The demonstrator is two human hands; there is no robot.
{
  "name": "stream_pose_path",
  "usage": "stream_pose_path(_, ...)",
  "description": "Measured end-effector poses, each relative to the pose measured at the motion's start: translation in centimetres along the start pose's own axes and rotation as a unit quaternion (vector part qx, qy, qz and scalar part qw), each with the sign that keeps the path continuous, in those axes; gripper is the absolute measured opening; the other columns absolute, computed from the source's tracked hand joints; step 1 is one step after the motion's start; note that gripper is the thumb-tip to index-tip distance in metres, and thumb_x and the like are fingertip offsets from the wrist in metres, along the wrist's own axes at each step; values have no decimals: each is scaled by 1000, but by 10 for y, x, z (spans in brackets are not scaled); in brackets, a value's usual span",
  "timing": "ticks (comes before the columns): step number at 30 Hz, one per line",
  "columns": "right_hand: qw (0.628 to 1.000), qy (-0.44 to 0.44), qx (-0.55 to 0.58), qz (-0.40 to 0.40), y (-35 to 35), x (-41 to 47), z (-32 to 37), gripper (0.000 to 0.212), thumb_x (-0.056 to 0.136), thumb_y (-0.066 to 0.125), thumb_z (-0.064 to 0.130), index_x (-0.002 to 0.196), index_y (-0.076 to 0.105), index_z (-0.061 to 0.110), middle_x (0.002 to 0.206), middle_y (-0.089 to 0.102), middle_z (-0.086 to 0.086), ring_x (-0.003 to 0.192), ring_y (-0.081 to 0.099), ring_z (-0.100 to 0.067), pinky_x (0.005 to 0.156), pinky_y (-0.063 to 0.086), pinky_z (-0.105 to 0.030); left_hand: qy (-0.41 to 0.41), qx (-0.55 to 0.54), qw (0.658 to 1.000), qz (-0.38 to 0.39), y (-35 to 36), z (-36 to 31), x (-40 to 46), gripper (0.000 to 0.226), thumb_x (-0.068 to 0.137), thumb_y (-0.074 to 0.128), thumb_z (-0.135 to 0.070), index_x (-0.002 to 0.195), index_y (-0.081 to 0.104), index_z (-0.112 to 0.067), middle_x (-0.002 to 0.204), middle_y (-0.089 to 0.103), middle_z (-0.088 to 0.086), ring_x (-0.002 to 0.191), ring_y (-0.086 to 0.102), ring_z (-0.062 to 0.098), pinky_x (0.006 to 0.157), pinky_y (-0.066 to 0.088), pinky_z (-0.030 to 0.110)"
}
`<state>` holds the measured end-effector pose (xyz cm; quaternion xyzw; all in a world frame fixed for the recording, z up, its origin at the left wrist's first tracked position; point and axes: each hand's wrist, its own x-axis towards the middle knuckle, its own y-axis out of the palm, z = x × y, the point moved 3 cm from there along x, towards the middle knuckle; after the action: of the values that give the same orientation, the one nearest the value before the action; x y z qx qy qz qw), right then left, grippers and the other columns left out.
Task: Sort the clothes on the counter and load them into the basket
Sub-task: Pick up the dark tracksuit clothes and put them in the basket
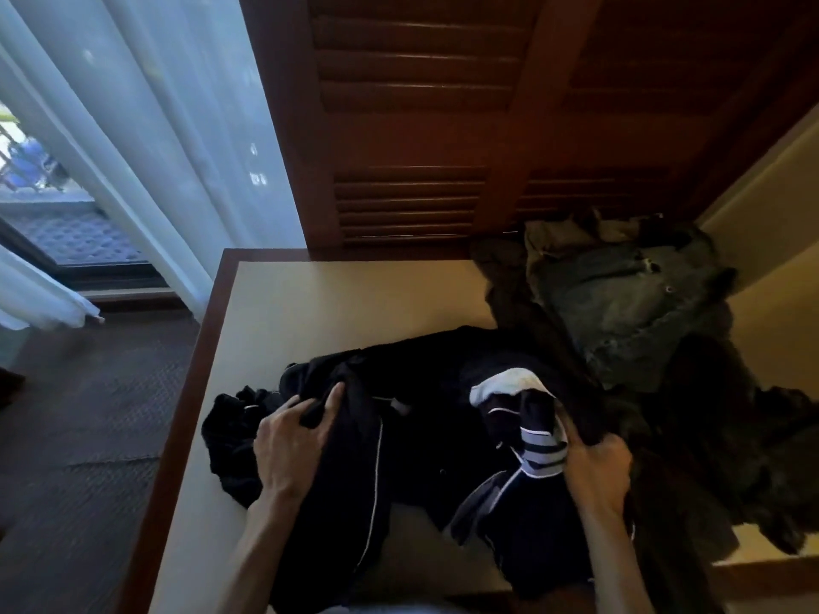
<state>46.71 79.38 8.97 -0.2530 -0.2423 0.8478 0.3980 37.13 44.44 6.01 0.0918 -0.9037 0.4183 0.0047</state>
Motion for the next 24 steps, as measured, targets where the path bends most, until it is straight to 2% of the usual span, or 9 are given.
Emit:
stream_pose_path(3, 998, -16, 43, -41, -58, -22, 3, 45, 87, 74, 35, 108, 71, -5, 110, 70, -26, 109, 64, -41, 97, 49, -50, 42, -15, 999, -13, -27, -27, -7, 63, 91, 55, -69, 51, 55, -20, 59, 52, -5, 55, 54, 15, 53, 45, 35)
stream_pose_path(5, 997, -35, 35, -62, -83, -31, 4, 47, 87, 74, 37, 109, 70, -4, 111, 69, -26, 108, 64, -42, 96, 49, -51, 75, -23, 997, -1, -30, -54, -16, 62, 93, 60, -64, 50, 56, -21, 61, 54, -7, 55, 55, 11, 53, 43, 32)
stream_pose_path(8, 993, -67, 42, -86, -107, -42, 0, 51, 84, 74, 45, 112, 71, 2, 113, 70, -23, 108, 65, -40, 95, 51, -52, 113, -52, 992, 16, -24, -102, -34, 58, 92, 62, -59, 46, 50, -26, 61, 52, -8, 55, 53, 7, 52, 35, 26)
stream_pose_path(11, 988, -97, 53, -109, -133, -54, -10, 65, 78, 67, 63, 110, 73, 7, 107, 73, -18, 101, 67, -36, 88, 54, -48, 155, -66, 985, 38, -12, -151, -59, 62, 93, 60, -62, 46, 50, -23, 61, 52, -8, 54, 53, 8, 53, 34, 26)
stream_pose_path(15, 981, -104, 63, -150, -185, -65, -32, 56, 77, 66, 60, 90, 73, 7, 85, 72, -12, 84, 69, -34, 74, 55, -43, 214, -92, 970, 67, 0, -204, -101, 64, 94, 58, -62, 46, 49, -22, 58, 51, -6, 52, 51, 10, 52, 42, 32)
stream_pose_path(19, 965, -126, 76, -216, -257, -84, -61, 57, 68, 51, 71, 71, 65, 17, 67, 65, -2, 69, 65, -26, 64, 50, -37, 260, -140, 952, 83, -6, -251, -150, 63, 97, 59, -58, 48, 50, -19, 56, 51, -3, 52, 50, 15, 55, 43, 36)
stream_pose_path(21, 953, -125, 74, -264, -302, -98, -80, 50, 67, 51, 70, 62, 56, 21, 61, 59, 1, 65, 62, -28, 62, 47, -37, 294, -168, 938, 79, -12, -273, -179, 63, 98, 59, -54, 47, 44, -20, 53, 46, -2, 50, 47, 16, 62, 41, 30)
stream_pose_path(23, 937, -129, 52, -319, -345, -116, -100, 47, 70, 53, 67, 59, 51, 21, 61, 58, -3, 67, 63, -34, 61, 48, -41, 315, -186, 928, 75, -17, -295, -206, 64, 99, 59, -51, 48, 43, -16, 52, 46, 1, 50, 46, 16, 74, 34, 7)
stream_pose_path(24, 929, -130, 40, -345, -365, -127, -110, 48, 71, 54, 66, 61, 53, 19, 64, 61, -6, 69, 65, -37, 62, 50, -44, 324, -191, 923, 76, -19, -306, -220, 64, 100, 59, -49, 49, 45, -12, 53, 47, 3, 52, 46, 20, 74, 25, -2)
